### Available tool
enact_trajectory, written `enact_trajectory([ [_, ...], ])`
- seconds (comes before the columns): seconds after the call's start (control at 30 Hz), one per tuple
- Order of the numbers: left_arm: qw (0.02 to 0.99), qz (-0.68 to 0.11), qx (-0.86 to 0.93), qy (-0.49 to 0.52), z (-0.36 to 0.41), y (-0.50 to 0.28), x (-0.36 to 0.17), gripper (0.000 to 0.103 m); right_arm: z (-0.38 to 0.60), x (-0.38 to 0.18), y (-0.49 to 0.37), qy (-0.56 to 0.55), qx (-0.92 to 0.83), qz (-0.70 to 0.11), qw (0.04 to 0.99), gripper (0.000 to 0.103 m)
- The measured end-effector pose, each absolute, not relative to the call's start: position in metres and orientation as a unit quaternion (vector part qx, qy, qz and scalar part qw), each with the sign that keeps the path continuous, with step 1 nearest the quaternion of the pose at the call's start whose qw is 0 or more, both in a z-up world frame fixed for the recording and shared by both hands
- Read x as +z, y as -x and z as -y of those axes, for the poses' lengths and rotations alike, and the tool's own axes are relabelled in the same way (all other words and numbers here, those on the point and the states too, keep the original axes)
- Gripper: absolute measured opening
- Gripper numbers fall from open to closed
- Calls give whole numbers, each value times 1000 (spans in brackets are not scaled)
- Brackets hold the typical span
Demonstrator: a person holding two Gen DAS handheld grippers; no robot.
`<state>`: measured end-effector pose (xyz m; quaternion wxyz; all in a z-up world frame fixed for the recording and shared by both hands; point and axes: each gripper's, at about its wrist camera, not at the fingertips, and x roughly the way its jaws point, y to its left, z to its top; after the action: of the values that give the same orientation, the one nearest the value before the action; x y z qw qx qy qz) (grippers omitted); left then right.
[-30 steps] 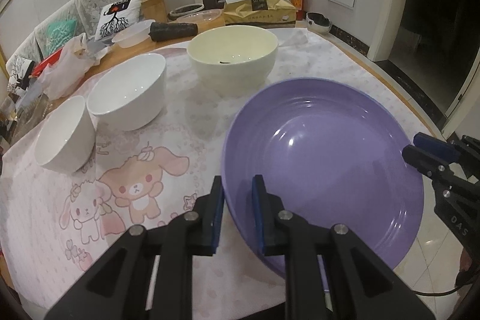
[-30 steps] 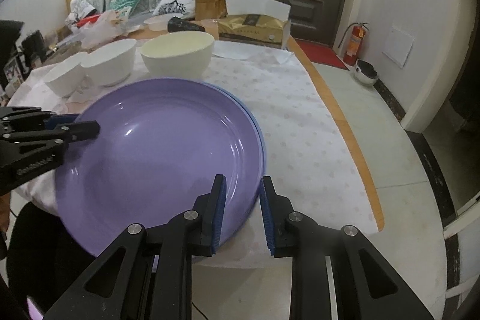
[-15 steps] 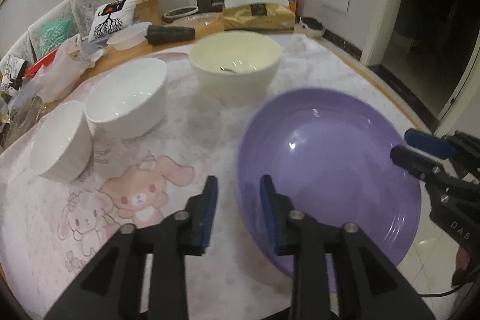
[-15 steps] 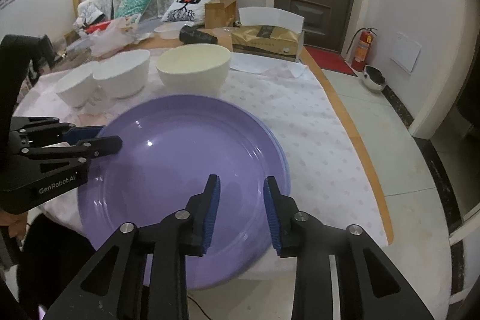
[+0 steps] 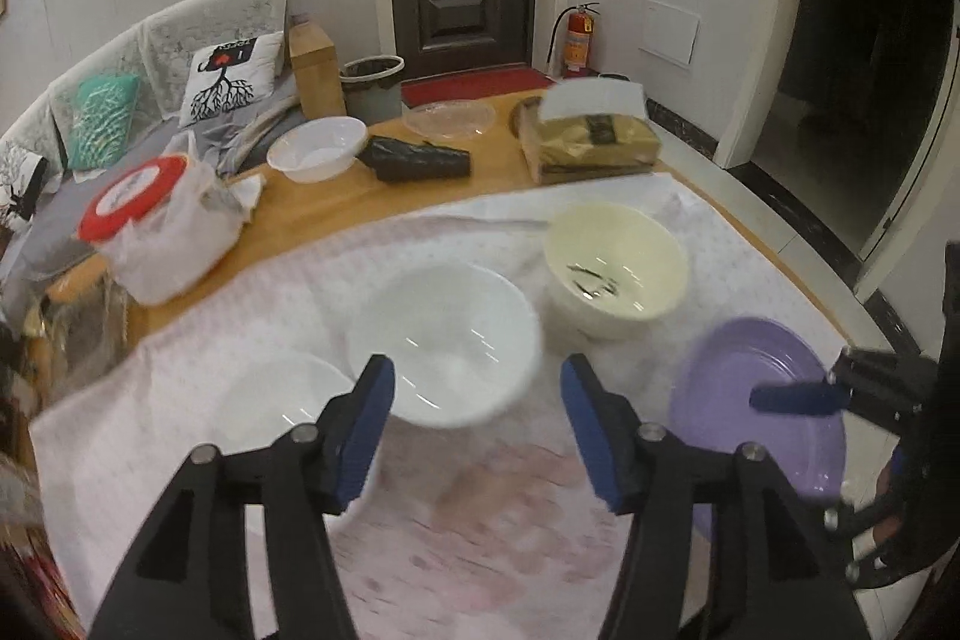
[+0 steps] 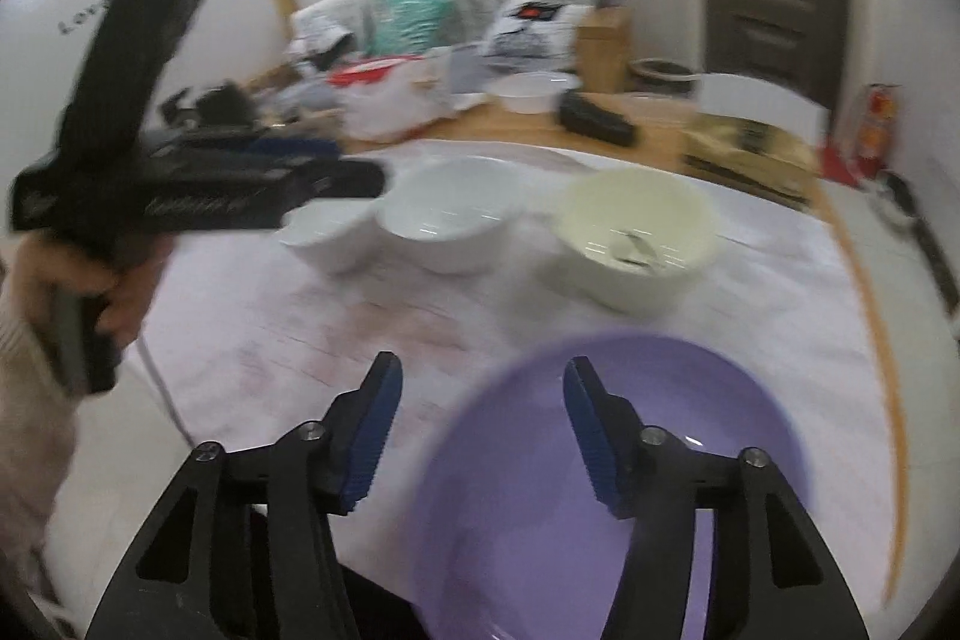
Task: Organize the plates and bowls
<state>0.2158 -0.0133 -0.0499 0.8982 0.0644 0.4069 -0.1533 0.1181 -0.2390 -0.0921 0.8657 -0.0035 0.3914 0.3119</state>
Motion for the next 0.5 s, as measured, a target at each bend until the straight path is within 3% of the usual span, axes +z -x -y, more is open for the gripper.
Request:
enact_trajectory([
  [0.23,882,-443,-155,-55,-16,-270,-58,56,190,-91,-154,46,319,-393,861,64],
  [0.5,855,-497,-141,-44,-22,-314,-101,56,157,-120,-202,59,326,-429,840,64],
])
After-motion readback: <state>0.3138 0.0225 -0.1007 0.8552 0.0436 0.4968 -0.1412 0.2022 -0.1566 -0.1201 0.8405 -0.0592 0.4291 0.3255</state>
